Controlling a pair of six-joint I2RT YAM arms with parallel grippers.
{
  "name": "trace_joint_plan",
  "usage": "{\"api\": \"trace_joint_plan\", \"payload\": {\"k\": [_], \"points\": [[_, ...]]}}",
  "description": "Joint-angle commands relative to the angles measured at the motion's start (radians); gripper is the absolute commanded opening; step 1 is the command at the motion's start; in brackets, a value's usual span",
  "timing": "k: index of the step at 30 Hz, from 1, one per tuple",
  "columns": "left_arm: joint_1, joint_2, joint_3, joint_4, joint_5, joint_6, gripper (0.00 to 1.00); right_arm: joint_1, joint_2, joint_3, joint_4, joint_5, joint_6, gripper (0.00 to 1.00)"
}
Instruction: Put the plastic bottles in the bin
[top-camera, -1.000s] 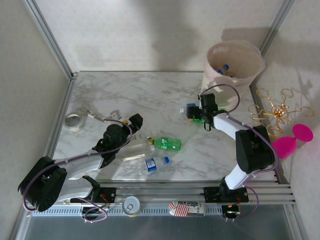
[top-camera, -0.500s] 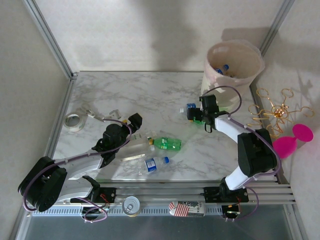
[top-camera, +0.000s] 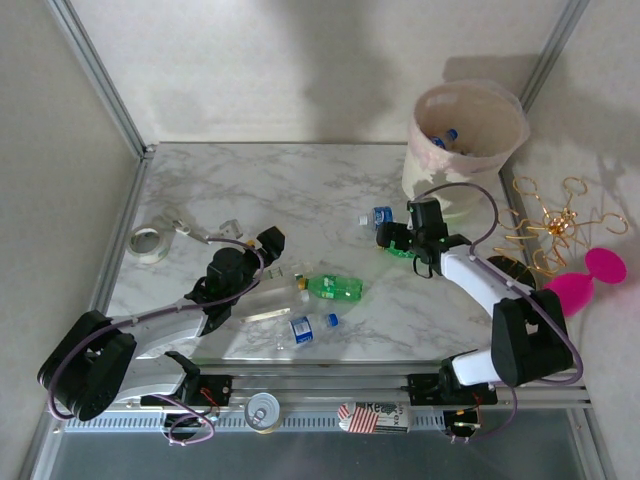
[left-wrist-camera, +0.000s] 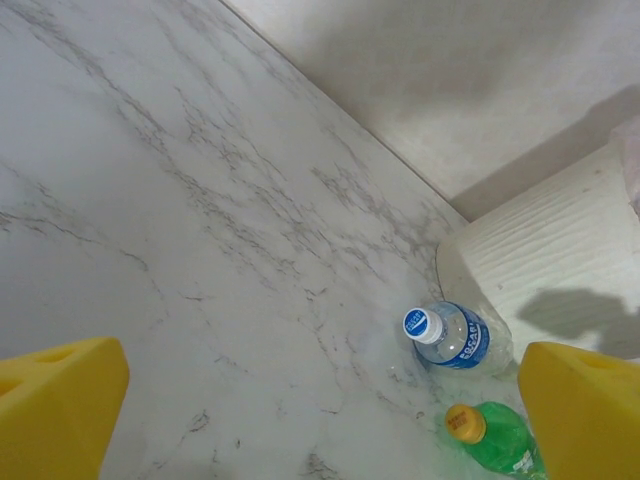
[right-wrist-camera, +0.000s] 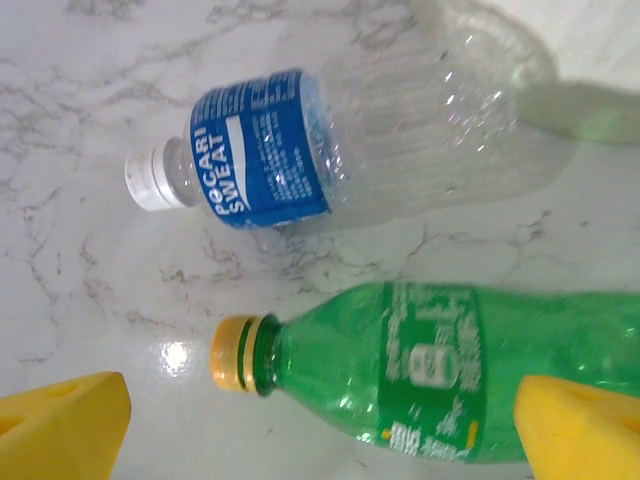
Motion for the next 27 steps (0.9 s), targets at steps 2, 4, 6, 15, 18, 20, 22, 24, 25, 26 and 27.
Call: {"api": "trace_joint_plan", "payload": {"k": [2,4,6,15,18,20,22,24,25,26,27], "points": [[0.011,0.010,0.010,0.027,0.010,-0.011,1.00,-0.017,-0.002,0.033,0.014,0.076,-0.048,0.99],[0.011,0.010,0.011,0.026,0.012,-0.012,0.99,-0.038,0.030,0.047,0.030,0.052,-0.064,0.99],[0.011,0.005,0.009,0.025,0.013,-0.013,1.00,-0.056,0.058,0.050,0.058,0.010,-0.084,0.99],[0.015,-0.037,-0.006,-0.006,-0.011,0.005,1.00,-0.069,0.096,-0.007,0.051,-0.041,-0.038,0.99],[0.016,-0.027,-0.007,0.005,-0.005,0.002,1.00,-0.069,0.060,-0.043,0.061,-0.027,0.003,0.99],[0.016,-0.018,-0.005,0.014,0.002,-0.001,1.00,-0.070,0.049,-0.047,0.048,-0.022,0.013,0.99],[0.017,-0.010,-0.002,0.023,0.011,-0.005,1.00,-0.070,0.047,-0.048,0.026,-0.006,0.013,0.99],[0.018,-0.007,-0.002,0.029,0.016,-0.007,1.00,-0.070,0.049,-0.047,0.004,-0.011,0.013,0.99],[0.018,-0.007,-0.002,0.031,0.015,-0.007,1.00,-0.070,0.048,-0.049,-0.005,-0.020,0.013,0.99],[0.018,-0.006,-0.002,0.031,0.015,-0.007,1.00,-0.070,0.044,-0.053,-0.012,-0.029,0.018,0.99],[0.018,-0.008,-0.002,0.031,0.015,-0.007,1.00,-0.070,0.038,-0.057,-0.023,-0.038,0.027,0.99]]}}
